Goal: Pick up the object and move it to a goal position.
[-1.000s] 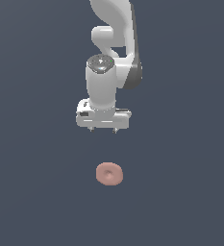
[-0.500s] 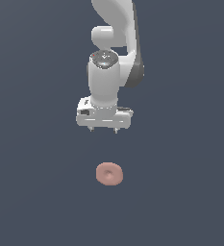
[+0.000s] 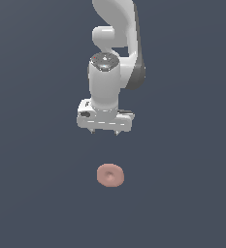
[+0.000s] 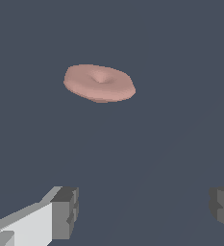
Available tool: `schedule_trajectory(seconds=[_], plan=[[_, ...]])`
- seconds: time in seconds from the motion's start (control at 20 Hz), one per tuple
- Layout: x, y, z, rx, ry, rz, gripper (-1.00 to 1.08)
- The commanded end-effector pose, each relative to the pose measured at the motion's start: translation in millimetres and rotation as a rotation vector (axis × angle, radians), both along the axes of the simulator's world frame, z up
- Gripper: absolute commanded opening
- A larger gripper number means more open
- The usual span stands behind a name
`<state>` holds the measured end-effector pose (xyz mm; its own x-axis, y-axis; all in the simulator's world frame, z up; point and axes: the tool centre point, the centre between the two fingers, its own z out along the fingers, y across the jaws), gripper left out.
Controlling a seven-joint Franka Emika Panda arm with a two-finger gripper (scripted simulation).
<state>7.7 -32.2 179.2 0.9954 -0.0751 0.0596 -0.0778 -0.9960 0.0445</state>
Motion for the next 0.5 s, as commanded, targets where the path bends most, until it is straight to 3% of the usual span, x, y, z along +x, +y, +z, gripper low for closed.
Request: schedule_trajectory(seconds=[0.0, 0.45], plan=[[3, 0, -2, 0.003, 0.0, -0.031, 1.0], [21, 0, -12, 0.023, 0.002, -0.223, 1.0]])
